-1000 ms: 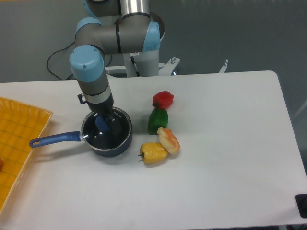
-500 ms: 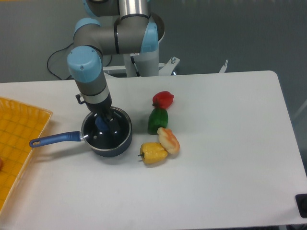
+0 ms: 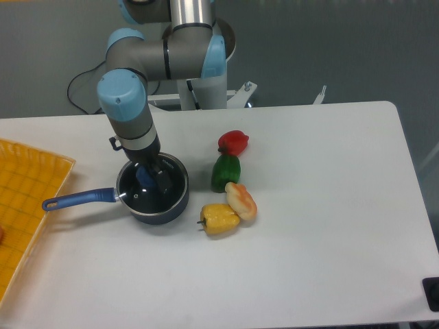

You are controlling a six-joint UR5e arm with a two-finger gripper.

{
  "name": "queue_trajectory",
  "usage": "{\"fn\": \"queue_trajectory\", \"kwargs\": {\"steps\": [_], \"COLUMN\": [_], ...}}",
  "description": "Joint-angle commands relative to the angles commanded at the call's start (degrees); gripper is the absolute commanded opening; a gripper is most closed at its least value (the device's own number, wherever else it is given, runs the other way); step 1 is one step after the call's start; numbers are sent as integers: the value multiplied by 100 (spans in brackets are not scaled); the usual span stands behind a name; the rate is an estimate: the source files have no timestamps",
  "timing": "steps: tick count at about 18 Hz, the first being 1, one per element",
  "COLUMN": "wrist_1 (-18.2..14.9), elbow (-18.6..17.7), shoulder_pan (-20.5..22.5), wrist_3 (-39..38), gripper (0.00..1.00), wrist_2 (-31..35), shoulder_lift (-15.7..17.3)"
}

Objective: Open the lid
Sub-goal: 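Close the gripper around the blue lid knob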

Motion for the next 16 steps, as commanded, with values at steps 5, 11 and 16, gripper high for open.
{"fn": "queue_trajectory", "kwargs": {"steps": [5,11,16], "wrist_1": [9,18,18], "elbow": [9,9,9], "shoulder_pan": [0,-26,-26], "wrist_3": [0,0,-9], "gripper": [100,100,99], "wrist_2": [-9,-18,-18], "shoulder_lift": [-70,-70,-79]}}
